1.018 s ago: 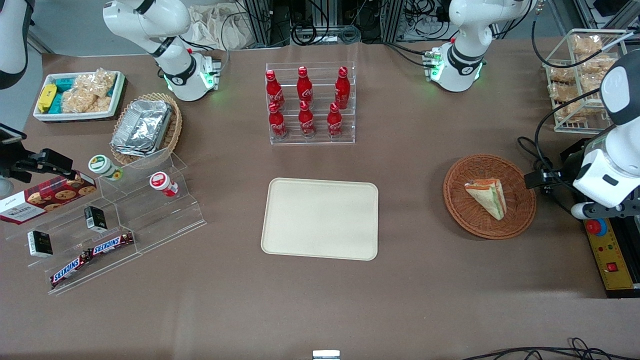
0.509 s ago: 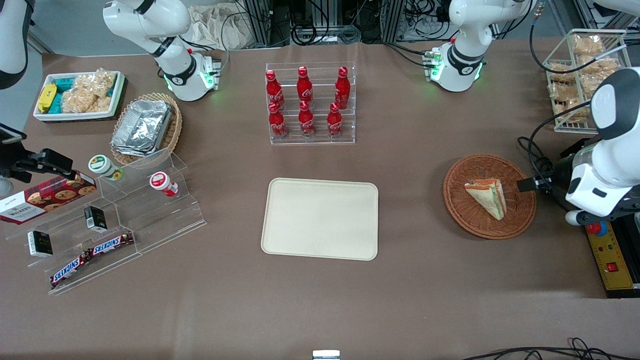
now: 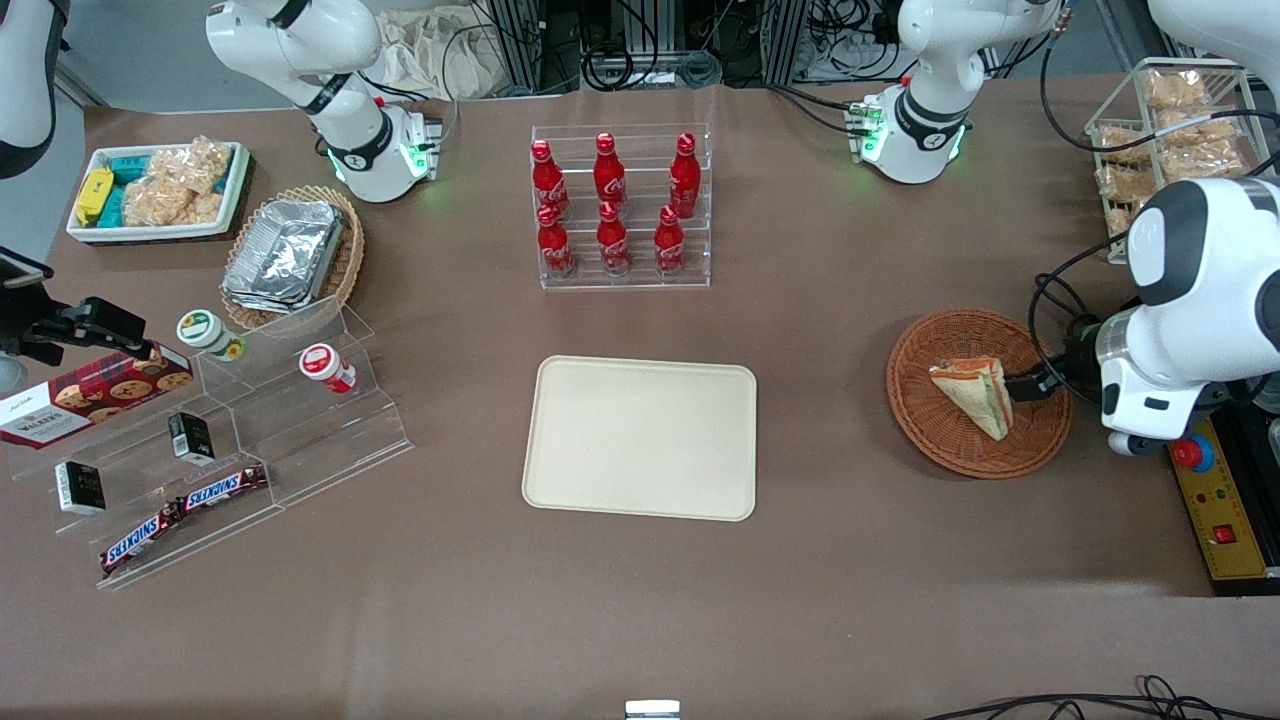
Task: Place sandwich from basket to tray
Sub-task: 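Move the left gripper over the wrapped sandwich in the wicker basket, then lower the left gripper and close it on the sandwich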
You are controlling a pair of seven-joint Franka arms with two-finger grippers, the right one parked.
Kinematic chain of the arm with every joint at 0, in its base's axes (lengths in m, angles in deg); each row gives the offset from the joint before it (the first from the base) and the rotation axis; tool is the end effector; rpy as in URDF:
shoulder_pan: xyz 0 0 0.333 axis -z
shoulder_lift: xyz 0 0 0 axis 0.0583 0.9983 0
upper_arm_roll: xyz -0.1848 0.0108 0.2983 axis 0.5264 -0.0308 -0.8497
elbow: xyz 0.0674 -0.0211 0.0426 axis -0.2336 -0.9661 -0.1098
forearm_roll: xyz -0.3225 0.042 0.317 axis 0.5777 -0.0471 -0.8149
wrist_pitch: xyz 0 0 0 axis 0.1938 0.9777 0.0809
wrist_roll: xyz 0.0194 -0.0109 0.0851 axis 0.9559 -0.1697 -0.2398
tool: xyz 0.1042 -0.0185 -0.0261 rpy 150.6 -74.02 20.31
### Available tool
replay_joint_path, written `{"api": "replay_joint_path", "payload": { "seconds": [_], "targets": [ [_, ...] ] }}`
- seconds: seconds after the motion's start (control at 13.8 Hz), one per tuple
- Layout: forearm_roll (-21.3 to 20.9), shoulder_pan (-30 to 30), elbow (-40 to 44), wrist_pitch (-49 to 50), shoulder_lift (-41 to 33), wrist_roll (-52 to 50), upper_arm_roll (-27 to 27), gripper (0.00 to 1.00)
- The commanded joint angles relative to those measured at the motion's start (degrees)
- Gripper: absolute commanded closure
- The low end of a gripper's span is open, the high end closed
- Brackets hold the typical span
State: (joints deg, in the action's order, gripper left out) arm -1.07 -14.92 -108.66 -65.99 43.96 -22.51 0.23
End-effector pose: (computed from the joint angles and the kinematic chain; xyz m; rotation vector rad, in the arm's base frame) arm 0.6566 0.0043 0.4088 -2.9328 -0.8739 0.2431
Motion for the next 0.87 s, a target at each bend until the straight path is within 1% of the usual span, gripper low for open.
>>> {"api": "replay_joint_path", "payload": {
  "seconds": [0.0, 0.22, 0.36, 0.8],
  "targets": [
    [-0.2, -0.2, -12.6, -10.5, -6.1, -1.1, -2.5, 0.01],
    [0.4, -0.2, -21.3, -21.9, -6.4, -6.5, -2.9, 0.01],
    [0.4, -0.1, -22.0, -23.7, -5.5, -10.0, -2.9, 0.01],
    [0.8, 0.2, -22.0, -26.5, -2.8, -14.8, -2.8, 0.01]
  ]
}}
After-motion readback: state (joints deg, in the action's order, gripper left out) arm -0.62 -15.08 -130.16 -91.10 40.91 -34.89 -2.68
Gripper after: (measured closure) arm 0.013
